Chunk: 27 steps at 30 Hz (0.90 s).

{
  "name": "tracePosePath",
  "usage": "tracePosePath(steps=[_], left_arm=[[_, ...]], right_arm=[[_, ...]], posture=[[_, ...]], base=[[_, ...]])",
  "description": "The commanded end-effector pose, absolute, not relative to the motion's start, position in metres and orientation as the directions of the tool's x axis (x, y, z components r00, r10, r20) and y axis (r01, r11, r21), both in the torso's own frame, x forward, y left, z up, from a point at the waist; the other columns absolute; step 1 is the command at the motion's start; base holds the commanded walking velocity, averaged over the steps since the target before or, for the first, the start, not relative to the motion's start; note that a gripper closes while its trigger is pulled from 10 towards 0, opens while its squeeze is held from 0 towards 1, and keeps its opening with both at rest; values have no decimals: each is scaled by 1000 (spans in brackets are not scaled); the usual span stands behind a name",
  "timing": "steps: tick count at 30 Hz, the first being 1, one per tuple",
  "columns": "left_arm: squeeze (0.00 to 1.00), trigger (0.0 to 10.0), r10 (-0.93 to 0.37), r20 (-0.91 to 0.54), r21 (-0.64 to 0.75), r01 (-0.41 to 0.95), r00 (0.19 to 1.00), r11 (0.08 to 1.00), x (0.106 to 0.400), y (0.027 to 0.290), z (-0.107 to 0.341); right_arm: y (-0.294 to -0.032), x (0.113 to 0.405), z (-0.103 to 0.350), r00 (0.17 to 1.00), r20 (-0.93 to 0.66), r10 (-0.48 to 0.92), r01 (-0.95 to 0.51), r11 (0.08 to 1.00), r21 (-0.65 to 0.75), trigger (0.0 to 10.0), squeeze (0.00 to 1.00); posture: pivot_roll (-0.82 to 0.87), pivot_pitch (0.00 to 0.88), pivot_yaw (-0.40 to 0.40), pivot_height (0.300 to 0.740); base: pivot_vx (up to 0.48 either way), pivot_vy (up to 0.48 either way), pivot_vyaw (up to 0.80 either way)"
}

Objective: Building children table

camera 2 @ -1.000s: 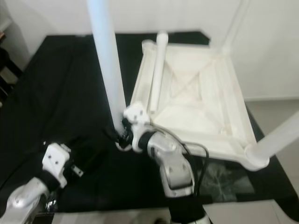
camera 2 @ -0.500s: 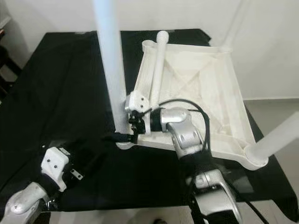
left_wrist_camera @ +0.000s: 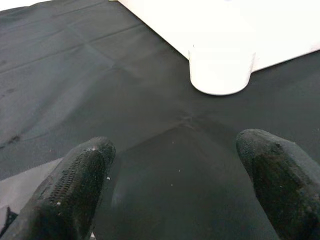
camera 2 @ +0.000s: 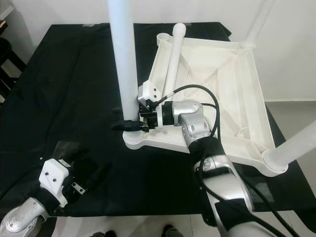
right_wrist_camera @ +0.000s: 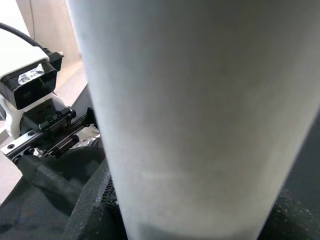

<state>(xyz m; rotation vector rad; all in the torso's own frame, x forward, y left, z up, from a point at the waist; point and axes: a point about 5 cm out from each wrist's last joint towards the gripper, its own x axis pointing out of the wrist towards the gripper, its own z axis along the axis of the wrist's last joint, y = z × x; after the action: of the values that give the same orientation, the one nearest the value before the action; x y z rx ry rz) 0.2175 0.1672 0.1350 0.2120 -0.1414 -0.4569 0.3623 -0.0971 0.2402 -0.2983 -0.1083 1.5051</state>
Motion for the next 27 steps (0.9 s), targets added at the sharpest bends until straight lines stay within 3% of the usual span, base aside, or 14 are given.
tracePosePath(steps=[1,4,5,7,8,10,12,14,21,22,24,25,26,27], left_arm=[[0,10000,-455,67,226,430,888,874,214,168,132],[0,10000,-459,66,224,435,886,872,215,167,132],[0,10000,-461,65,223,437,885,871,216,167,132],[0,10000,-462,64,223,438,885,871,216,167,132],[0,10000,-463,62,223,440,884,870,216,168,131],[0,10000,-465,60,223,443,883,868,216,169,132],[0,10000,-467,60,223,444,882,868,216,169,132],[0,10000,-475,58,223,452,878,864,219,169,132],[0,10000,-485,64,224,462,872,858,226,166,133],[0,10000,-484,66,224,460,873,859,226,166,133],[0,10000,-483,67,225,459,873,860,227,166,133],[0,10000,-483,68,225,458,873,860,227,166,133],[0,10000,-483,68,225,458,873,860,227,166,133],[0,10000,-482,68,226,457,874,860,228,166,133]], right_arm=[[-109,361,229,111,-123,986,-965,78,-250,0,0],[-113,358,222,177,-123,976,-951,138,-276,0,0],[-112,352,210,346,-85,934,-913,314,-262,0,0],[-110,346,202,467,-54,882,-863,442,-246,0,0],[-106,348,196,691,54,721,-704,688,-177,0,0],[-105,332,173,905,61,420,-423,906,34,0,0],[-106,319,161,942,11,336,-335,935,116,0,0],[-83,292,143,865,-21,501,-499,864,63,0,0],[-51,292,164,710,32,703,-702,711,-44,0,0],[-47,291,167,688,28,725,-724,689,-48,7412,0],[-44,288,169,694,23,720,-719,694,-47,7412,0],[-41,286,173,671,31,741,-740,672,-39,10000,0],[-41,286,173,671,31,741,-740,672,-39,10000,0],[-39,285,176,654,34,756,-755,655,-32,10000,1000]], posture=[[65,268,2,740],[54,264,-2,740],[46,261,-14,740],[45,260,-17,740],[31,256,-19,740],[30,256,-15,740],[30,256,-15,740],[24,259,11,740],[27,232,18,740],[26,228,18,740],[26,228,18,740],[25,224,19,740],[25,224,19,740],[25,224,19,740]], base=[[0,0,0],[0,0,0],[0,0,0],[0,0,0],[0,0,0],[0,0,0],[0,0,0],[0,0,0],[0,0,0],[0,0,0],[0,0,0],[0,0,0],[0,0,0],[0,0,0]])
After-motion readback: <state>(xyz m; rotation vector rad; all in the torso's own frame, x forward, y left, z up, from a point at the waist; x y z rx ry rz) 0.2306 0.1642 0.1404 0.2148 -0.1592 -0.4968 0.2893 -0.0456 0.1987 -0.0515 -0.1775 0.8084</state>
